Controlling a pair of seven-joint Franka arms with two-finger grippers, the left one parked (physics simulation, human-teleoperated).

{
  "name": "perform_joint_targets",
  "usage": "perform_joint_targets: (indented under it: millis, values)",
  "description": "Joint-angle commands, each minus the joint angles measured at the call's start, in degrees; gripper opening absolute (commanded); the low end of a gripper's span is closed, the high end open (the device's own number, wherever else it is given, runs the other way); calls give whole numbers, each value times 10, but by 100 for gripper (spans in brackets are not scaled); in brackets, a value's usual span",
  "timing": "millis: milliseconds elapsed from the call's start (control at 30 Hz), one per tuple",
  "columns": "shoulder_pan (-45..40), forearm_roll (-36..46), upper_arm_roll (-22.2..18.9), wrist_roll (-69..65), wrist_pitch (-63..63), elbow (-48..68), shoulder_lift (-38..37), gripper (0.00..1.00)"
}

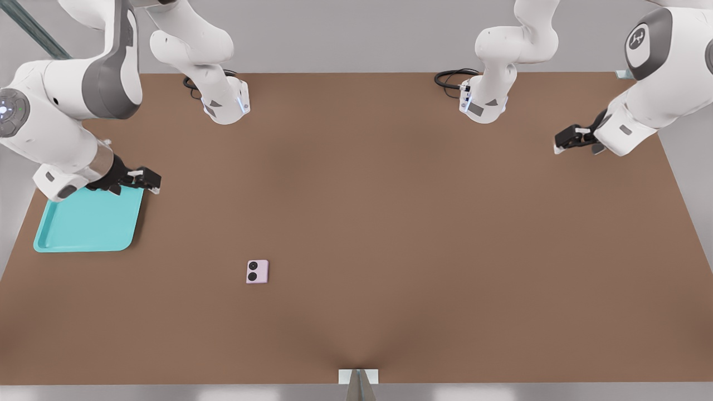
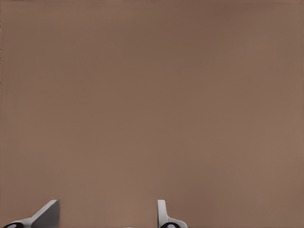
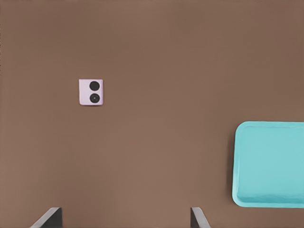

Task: Keep left arm still and place phone on the tray with right arm

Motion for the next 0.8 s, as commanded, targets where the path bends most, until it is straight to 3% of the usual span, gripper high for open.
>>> perform_joint_targets:
  millis: [0,67,200,267,433,567,767]
  values:
    - [-8,-7,5,24,44,2,3,100]
    - [-7,-3,8,25,66,5,27,100]
    - [33,19,11,30,226,4,147,100]
    - [66,13,12,84,356,0,235,100]
    - [125,-20,12,285,430,43,346,100]
    - [148,-17,12,313,467,36,378,100]
    - [119,-18,23,290,495,-67,358,100]
